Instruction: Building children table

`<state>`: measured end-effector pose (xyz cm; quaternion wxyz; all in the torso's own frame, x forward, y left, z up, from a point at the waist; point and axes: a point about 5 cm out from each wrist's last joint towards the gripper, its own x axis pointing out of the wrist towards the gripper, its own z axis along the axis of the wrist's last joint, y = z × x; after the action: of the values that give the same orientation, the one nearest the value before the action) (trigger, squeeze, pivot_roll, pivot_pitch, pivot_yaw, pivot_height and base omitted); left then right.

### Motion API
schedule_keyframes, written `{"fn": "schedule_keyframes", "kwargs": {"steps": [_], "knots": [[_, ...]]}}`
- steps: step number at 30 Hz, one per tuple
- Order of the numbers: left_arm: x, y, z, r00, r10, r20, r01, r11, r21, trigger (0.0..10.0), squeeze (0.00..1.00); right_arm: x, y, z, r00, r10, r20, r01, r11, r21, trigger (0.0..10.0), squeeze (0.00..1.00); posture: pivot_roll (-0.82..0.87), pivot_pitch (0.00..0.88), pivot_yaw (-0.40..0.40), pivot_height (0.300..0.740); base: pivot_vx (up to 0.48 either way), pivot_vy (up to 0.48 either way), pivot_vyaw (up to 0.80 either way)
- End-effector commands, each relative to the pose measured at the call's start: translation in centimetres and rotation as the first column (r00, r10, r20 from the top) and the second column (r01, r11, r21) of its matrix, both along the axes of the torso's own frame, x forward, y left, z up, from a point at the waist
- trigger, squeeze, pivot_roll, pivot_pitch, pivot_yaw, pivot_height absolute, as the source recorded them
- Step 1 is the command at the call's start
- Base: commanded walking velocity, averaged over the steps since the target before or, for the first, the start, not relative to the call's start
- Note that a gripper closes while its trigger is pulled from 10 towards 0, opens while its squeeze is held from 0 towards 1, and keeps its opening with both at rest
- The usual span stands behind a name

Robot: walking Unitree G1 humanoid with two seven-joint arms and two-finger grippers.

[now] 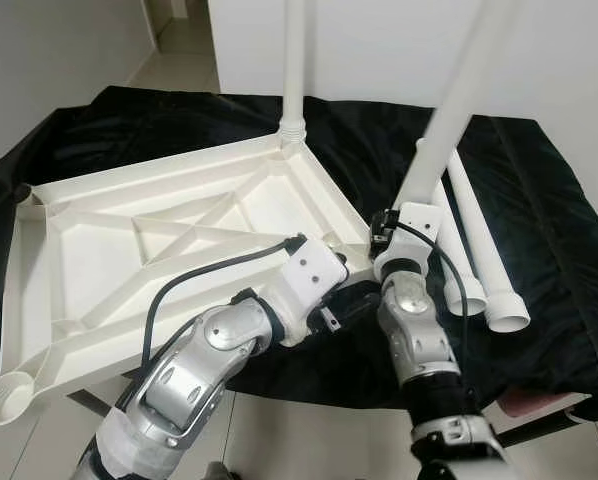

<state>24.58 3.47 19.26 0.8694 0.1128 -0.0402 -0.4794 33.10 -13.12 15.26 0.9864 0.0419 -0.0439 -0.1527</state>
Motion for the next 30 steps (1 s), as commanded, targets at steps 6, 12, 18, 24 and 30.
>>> {"fn": "schedule_keyframes", "kwargs": {"steps": [6, 12, 18, 24, 30], "knots": [[-0.1, 0.2, -0.2, 1.0, -0.005, -0.006, 0.005, 1.0, 0.013, 10.0, 0.0, -1.9, -2.1, -2.9, 0.975, -0.178, -0.135, 0.181, 0.983, 0.013, 10.0, 0.0, -0.11, 0.086, 0.014, 0.74, 0.0, 0.0, 0.0], [-0.1, 0.2, -0.2, 1.0, -0.003, -0.006, 0.004, 1.0, 0.015, 10.0, 0.0, -2.0, -2.1, -2.8, 0.977, -0.171, -0.126, 0.172, 0.985, -0.003, 10.0, 0.0, -0.11, 0.089, 0.018, 0.74, 0.0, 0.0, 0.0], [0.0, 0.3, -0.2, 1.0, -0.002, -0.007, 0.002, 1.0, 0.014, 10.0, 0.0, -1.5, -1.3, -1.2, 1.0, 0.01, 0.013, -0.01, 1.0, -0.028, 10.0, 1.0, -0.11, 0.091, 0.023, 0.74, 0.0, 0.0, 0.0], [0.1, 0.2, -0.1, 1.0, -0.002, -0.004, 0.002, 1.0, 0.012, 10.0, 0.0, -0.6, -2.0, -0.4, 0.989, 0.138, 0.058, -0.131, 0.985, -0.11, 10.0, 1.0, -0.12, 0.095, 0.023, 0.74, 0.0, 0.0, 0.0], [0.3, 0.2, 0.0, 1.0, 0.001, -0.002, -0.001, 1.0, 0.009, 10.0, 0.0, 0.4, -3.0, 0.2, 0.933, 0.358, 0.045, -0.346, 0.922, -0.176, 10.0, 0.0, -0.13, 0.101, 0.024, 0.74, 0.0, 0.0, 0.0]]}}
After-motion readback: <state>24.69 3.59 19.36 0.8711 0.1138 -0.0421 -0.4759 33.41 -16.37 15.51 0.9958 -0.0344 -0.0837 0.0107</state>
